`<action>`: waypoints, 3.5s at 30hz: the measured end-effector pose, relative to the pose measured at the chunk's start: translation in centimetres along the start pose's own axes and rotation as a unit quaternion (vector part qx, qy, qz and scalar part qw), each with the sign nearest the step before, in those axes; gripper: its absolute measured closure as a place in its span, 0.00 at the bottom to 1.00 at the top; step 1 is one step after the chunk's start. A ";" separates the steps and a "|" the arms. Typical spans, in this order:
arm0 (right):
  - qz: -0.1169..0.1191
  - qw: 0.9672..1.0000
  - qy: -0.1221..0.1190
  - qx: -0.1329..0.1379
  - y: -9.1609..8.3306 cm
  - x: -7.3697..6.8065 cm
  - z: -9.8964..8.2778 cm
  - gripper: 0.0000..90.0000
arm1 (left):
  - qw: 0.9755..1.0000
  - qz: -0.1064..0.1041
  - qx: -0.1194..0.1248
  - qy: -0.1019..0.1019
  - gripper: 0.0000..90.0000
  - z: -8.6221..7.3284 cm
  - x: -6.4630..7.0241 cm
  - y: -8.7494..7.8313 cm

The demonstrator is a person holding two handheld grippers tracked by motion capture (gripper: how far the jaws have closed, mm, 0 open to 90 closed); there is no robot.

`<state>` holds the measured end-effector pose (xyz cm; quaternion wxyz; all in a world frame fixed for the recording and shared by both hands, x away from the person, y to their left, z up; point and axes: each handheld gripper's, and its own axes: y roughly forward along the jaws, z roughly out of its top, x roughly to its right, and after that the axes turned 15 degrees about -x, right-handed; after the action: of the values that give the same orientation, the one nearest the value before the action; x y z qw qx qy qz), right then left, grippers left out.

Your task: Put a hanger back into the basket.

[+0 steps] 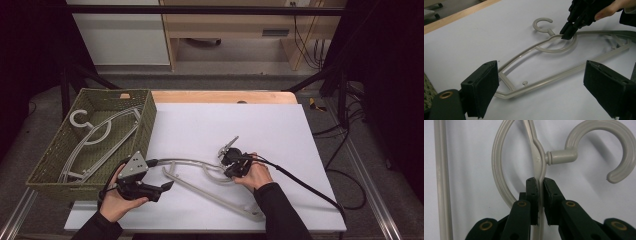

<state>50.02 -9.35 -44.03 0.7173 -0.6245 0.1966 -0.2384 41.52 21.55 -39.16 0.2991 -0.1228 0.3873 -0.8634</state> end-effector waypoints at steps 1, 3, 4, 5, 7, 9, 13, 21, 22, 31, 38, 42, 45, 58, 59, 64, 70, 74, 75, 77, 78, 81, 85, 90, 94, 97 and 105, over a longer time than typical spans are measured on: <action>0.000 1.000 0.000 0.000 -0.2 -0.1 -0.1 0.93 | 1.000 -0.001 0.001 0.001 0.14 0.1 0.0 -0.1; -0.007 1.000 -0.010 0.005 -0.6 -0.2 -0.3 0.93 | 1.000 -0.002 0.000 0.003 0.14 0.2 0.0 -0.2; -0.003 1.000 -0.014 0.008 -0.8 -0.2 -0.4 0.93 | 1.000 -0.002 -0.002 0.005 0.14 0.3 0.0 -0.3; -0.006 1.000 -0.017 0.011 -1.0 -0.2 -0.6 0.93 | 1.000 -0.001 -0.004 0.007 0.14 0.4 0.1 -0.3; -0.007 0.999 -0.027 0.021 -1.7 -0.2 -0.8 0.93 | 1.000 -0.001 -0.008 0.010 0.14 0.6 0.1 -0.4; -0.008 0.999 -0.033 0.027 -2.3 -0.4 -1.1 0.93 | 1.000 -0.002 -0.013 0.014 0.14 0.9 0.1 -0.6; -0.006 0.998 -0.058 0.040 -3.3 -0.8 -1.7 0.93 | 0.999 -0.007 -0.028 0.028 0.14 1.9 0.4 -0.9; -0.011 0.992 -0.120 0.047 -4.7 -2.6 -2.7 0.93 | 0.996 -0.029 -0.063 0.058 0.14 3.8 1.2 -0.4; -0.011 0.992 -0.120 0.047 -4.7 -2.6 -2.7 0.93 | 0.996 -0.029 -0.066 0.061 0.14 4.0 1.3 -0.2; -0.018 0.983 -0.172 0.059 -5.9 -4.3 -2.8 0.93 | 0.990 -0.051 -0.097 0.090 0.19 5.8 2.0 1.5; -0.019 0.979 -0.192 0.059 -6.5 -5.2 -2.7 0.93 | 0.984 -0.062 -0.120 0.115 0.28 6.9 2.5 2.6; -0.016 0.978 -0.199 0.057 -6.7 -5.6 -2.5 0.93 | 0.980 -0.069 -0.136 0.125 0.34 7.4 2.9 3.4; -0.017 0.977 -0.205 0.060 -6.7 -5.7 -2.3 0.93 | 0.976 -0.071 -0.156 0.134 0.40 7.8 3.2 4.3; -0.032 0.972 -0.227 0.056 -6.9 -6.4 -1.9 0.93 | 0.967 -0.097 -0.191 0.136 0.66 8.1 3.7 6.0; -0.032 0.971 -0.230 0.056 -6.9 -6.5 -1.9 0.93 | 0.966 -0.101 -0.194 0.135 0.69 8.1 3.7 6.0; -0.035 0.969 -0.236 0.057 -6.8 -6.6 -1.9 0.93 | 0.962 -0.110 -0.210 0.136 0.73 8.1 3.8 6.4; -0.034 0.968 -0.241 0.055 -6.6 -6.7 -1.8 0.93 | 0.956 -0.115 -0.226 0.146 0.86 8.1 4.2 6.6; -0.040 0.965 -0.251 0.059 -6.3 -6.7 -1.8 0.92 | 0.955 -0.109 -0.227 0.156 0.88 8.0 4.4 6.4; -0.043 0.965 -0.253 0.062 -6.3 -6.7 -1.8 0.92 | 0.956 -0.108 -0.222 0.159 0.89 7.9 4.5 6.3; -0.054 0.964 -0.250 0.071 -6.3 -6.7 -1.8 0.89 | 0.957 -0.104 -0.217 0.164 0.92 7.8 4.7 6.1; -0.054 0.964 -0.250 0.071 -6.3 -6.7 -1.8 0.89 | 0.958 -0.102 -0.214 0.164 0.92 7.8 4.8 6.1; -0.051 0.964 -0.248 0.077 -6.5 -6.6 -1.9 0.88 | 0.959 -0.102 -0.206 0.163 0.92 7.7 4.8 5.8; -0.050 0.967 -0.227 0.109 -6.9 -6.3 -2.1 0.81 | 0.967 -0.095 -0.184 0.149 0.92 7.5 4.5 5.0; -0.034 0.971 -0.187 0.145 -8.0 -5.6 -2.6 0.72 | 0.975 -0.090 -0.160 0.129 0.92 7.5 4.0 4.0; -0.003 0.968 -0.137 0.209 -8.8 -4.4 -3.8 0.60 | 0.981 -0.069 -0.148 0.108 0.92 7.4 3.6 3.3; 0.017 0.962 -0.080 0.260 -9.2 -3.1 -5.3 0.44 | 0.985 -0.044 -0.139 0.090 0.92 7.3 3.2 3.0; 0.004 0.947 -0.003 0.321 -9.3 -1.9 -8.9 0.22 | 0.992 -0.005 -0.110 0.055 0.92 7.6 2.4 1.4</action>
<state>42.42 -16.30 -36.14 0.8814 -0.3612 0.1100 -0.2839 43.57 14.77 -35.13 0.2574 -0.1093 0.4947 -0.8228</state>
